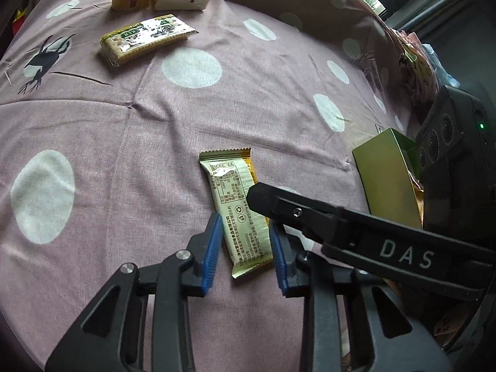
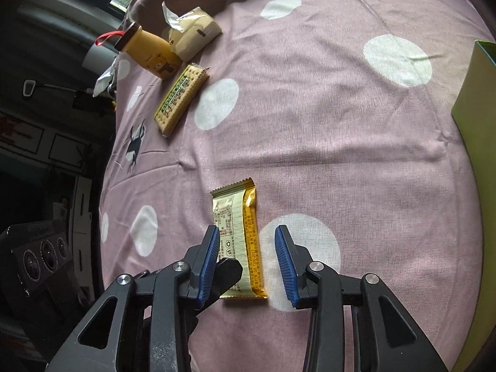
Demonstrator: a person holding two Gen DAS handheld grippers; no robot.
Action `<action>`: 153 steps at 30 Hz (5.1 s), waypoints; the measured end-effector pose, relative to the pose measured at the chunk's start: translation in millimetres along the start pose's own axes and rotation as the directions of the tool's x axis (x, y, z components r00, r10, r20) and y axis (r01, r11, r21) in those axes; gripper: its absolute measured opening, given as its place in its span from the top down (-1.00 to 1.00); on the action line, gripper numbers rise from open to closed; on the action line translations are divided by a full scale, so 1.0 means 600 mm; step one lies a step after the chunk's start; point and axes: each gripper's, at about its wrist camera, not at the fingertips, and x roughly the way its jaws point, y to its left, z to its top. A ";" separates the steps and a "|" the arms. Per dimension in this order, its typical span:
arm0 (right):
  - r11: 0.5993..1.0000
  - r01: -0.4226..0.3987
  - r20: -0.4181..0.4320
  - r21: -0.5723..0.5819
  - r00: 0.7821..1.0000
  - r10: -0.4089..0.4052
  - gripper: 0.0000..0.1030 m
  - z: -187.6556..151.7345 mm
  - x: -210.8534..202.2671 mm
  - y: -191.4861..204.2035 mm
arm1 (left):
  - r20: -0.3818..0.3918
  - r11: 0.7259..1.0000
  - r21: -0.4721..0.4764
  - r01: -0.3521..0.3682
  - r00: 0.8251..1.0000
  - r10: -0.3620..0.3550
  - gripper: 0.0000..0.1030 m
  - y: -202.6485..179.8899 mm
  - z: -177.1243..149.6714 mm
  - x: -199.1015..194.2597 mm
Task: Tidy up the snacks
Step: 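Lift the bar with the right gripper and lower it into the box, then open the right gripper and move it to the soda cracker pack, then grasp the green-labelled soda cracker pack with the right gripper, then carry the soda cracker pack with the right gripper and lower it into the box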
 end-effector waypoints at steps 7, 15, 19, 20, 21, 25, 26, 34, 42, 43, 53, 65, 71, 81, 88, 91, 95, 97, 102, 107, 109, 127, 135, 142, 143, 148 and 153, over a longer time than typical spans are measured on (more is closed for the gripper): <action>1.000 0.012 0.009 -0.007 1.000 -0.012 0.33 0.000 0.013 0.009 | 0.013 1.000 0.010 0.026 1.000 -0.026 0.56 -0.005 0.004 0.000; 0.998 -0.017 0.238 -0.062 0.971 0.032 0.33 -0.014 -0.119 0.028 | 0.189 0.976 0.215 0.016 0.980 -0.058 0.56 -0.115 0.011 -0.084; 0.997 0.004 0.372 -0.071 0.928 0.023 0.33 -0.035 -0.206 0.019 | 0.245 0.939 0.345 0.016 0.964 -0.107 0.56 -0.191 0.004 -0.105; 0.998 0.020 0.402 -0.067 0.915 0.009 0.33 -0.041 -0.225 0.014 | 0.247 0.928 0.371 0.026 0.961 -0.125 0.56 -0.207 0.003 -0.107; 0.998 0.034 0.431 -0.058 0.902 -0.006 0.33 -0.045 -0.245 0.008 | 0.245 0.918 0.395 0.037 0.959 -0.144 0.56 -0.222 0.003 -0.107; 0.998 0.067 0.520 -0.005 0.852 -0.055 0.33 -0.059 -0.307 -0.027 | 0.212 0.872 0.483 0.086 0.954 -0.212 0.56 -0.284 -0.002 -0.096; 0.997 0.079 0.536 0.009 0.841 -0.072 0.33 -0.064 -0.320 -0.037 | 0.198 0.860 0.500 0.101 0.954 -0.227 0.56 -0.299 -0.005 -0.090; 0.970 0.176 0.592 0.165 0.769 -0.240 0.32 -0.092 -0.382 -0.128 | 0.043 0.792 0.576 0.205 0.959 -0.280 0.56 -0.397 -0.023 -0.014; 0.937 0.200 0.505 0.286 0.800 -0.325 0.32 -0.085 -0.369 -0.192 | -0.044 0.818 0.516 0.254 0.962 -0.270 0.54 -0.405 -0.022 0.040; 0.934 0.205 0.502 0.292 0.799 -0.332 0.32 -0.085 -0.368 -0.195 | -0.033 0.828 0.504 0.247 0.963 -0.267 0.54 -0.401 -0.020 0.037; 0.969 0.108 0.589 0.221 0.778 -0.221 -0.25 -0.062 -0.350 -0.125 | 0.180 0.925 0.378 0.027 0.978 -0.102 -0.22 -0.233 0.067 -0.057; 0.993 -0.081 0.340 0.086 0.939 0.048 -0.33 0.112 -0.056 0.072 | 0.248 0.982 -0.094 -0.165 0.951 0.183 -0.55 0.168 0.218 -0.081; 0.971 -0.175 0.207 0.160 0.968 0.141 -0.31 0.185 0.086 0.111 | 0.247 0.995 -0.074 -0.066 0.966 0.083 -0.54 0.205 0.254 -0.039; 0.963 -0.195 0.151 0.187 0.974 0.168 0.17 0.215 0.182 0.106 | 0.215 0.997 -0.053 -0.048 0.975 0.058 0.12 0.236 0.276 0.001; 0.972 -0.176 0.180 0.157 0.973 0.147 0.32 0.205 0.157 0.110 | 0.213 0.998 0.013 -0.054 0.976 0.050 0.26 0.192 0.255 -0.021; 0.968 -0.205 0.206 0.144 0.963 0.174 0.32 0.183 0.120 0.107 | 0.222 0.998 0.046 -0.046 0.974 0.034 0.30 0.158 0.232 -0.049; 0.965 -0.242 0.253 0.101 0.944 0.210 0.40 0.143 0.045 0.109 | 0.238 0.990 0.128 -0.065 0.971 0.033 0.41 0.081 0.189 -0.086; 0.977 -0.197 0.296 0.079 0.941 0.166 0.40 0.117 -0.002 0.112 | 0.265 0.986 0.159 -0.058 0.964 0.014 0.42 0.045 0.163 -0.102; 0.985 -0.165 0.391 0.051 0.911 0.132 0.41 0.049 -0.112 0.083 | 0.280 0.974 0.225 -0.013 0.959 -0.052 0.42 -0.043 0.101 -0.132; 0.991 -0.126 0.485 0.051 0.870 0.086 0.41 -0.023 -0.211 0.038 | 0.281 0.946 0.324 0.020 0.953 -0.116 0.43 -0.142 0.037 -0.142; 0.994 -0.090 0.527 0.055 0.849 0.048 0.41 -0.051 -0.248 0.023 | 0.274 0.927 0.374 0.029 0.951 -0.141 0.42 -0.184 0.017 -0.141; 0.951 0.011 0.572 0.310 0.797 -0.195 0.40 -0.136 -0.351 -0.193 | 0.027 0.846 0.498 0.189 0.972 -0.233 0.41 -0.366 -0.045 0.011; 0.912 0.062 0.532 0.405 0.795 -0.290 0.39 -0.141 -0.345 -0.233 | 0.000 0.850 0.493 0.184 0.977 -0.212 0.03 -0.384 -0.052 0.040; 0.895 0.123 0.584 0.428 0.719 -0.378 0.08 -0.168 -0.384 -0.223 | 0.077 0.841 0.528 0.120 0.979 -0.188 -0.68 -0.383 -0.061 0.001; 0.895 0.135 0.592 0.426 0.706 -0.388 0.04 -0.171 -0.391 -0.218 | 0.081 0.839 0.531 0.121 0.978 -0.193 -0.71 -0.382 -0.062 -0.006; 0.888 0.189 0.616 0.420 0.658 -0.432 -0.19 -0.183 -0.413 -0.196 | 0.109 0.845 0.525 0.105 0.976 -0.189 -0.76 -0.373 -0.066 -0.033; 0.871 0.230 0.602 0.435 0.644 -0.471 -0.19 -0.186 -0.418 -0.187 | 0.116 0.852 0.514 0.098 0.976 -0.183 -0.76 -0.360 -0.067 -0.045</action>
